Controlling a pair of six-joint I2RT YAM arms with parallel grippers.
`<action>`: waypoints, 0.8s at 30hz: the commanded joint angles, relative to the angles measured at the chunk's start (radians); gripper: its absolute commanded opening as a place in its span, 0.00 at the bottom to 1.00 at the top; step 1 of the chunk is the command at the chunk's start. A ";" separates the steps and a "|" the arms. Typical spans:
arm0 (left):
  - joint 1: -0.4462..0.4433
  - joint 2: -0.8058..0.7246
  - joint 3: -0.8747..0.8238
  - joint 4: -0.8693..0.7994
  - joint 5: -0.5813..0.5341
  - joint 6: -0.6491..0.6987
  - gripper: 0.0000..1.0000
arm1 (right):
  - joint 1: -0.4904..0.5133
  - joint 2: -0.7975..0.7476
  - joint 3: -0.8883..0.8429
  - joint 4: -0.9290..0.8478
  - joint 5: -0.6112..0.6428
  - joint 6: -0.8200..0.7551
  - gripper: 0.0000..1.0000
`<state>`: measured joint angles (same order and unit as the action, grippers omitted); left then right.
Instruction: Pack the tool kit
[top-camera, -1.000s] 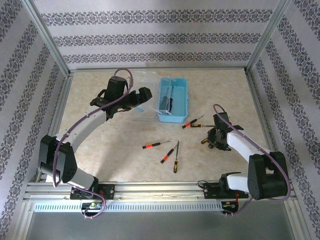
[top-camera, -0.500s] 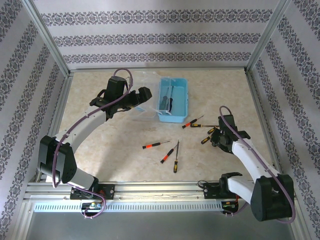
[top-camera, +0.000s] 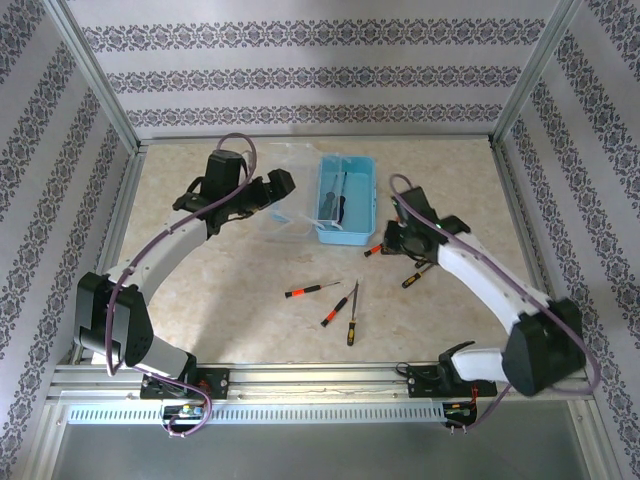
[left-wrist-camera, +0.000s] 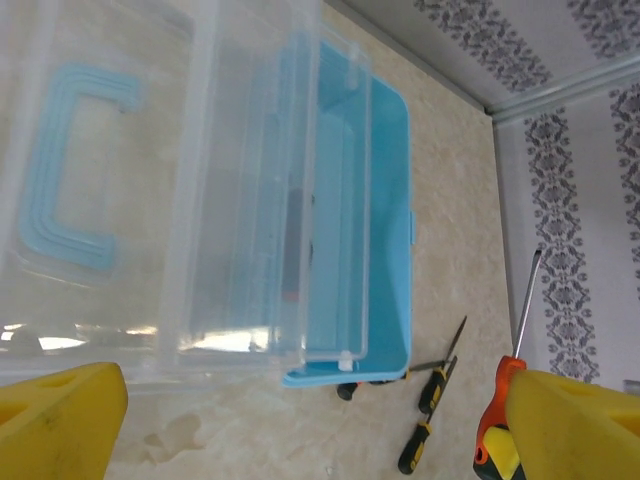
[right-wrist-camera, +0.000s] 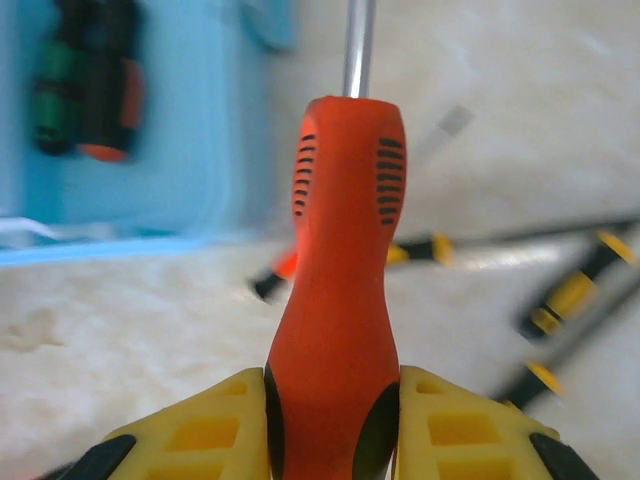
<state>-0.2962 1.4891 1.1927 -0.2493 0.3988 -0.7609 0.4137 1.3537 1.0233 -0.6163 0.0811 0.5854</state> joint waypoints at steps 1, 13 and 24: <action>0.045 -0.037 -0.002 0.019 -0.009 0.007 0.97 | 0.039 0.156 0.160 0.024 0.032 -0.082 0.20; 0.120 -0.079 -0.014 0.048 0.027 -0.027 0.97 | 0.019 0.629 0.607 -0.042 -0.046 -0.132 0.19; 0.144 -0.095 -0.032 0.100 0.087 -0.082 0.97 | -0.014 0.747 0.640 -0.040 -0.101 -0.109 0.20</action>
<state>-0.1680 1.4273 1.1767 -0.2123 0.4534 -0.8112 0.4126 2.0617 1.6306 -0.6407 0.0059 0.4717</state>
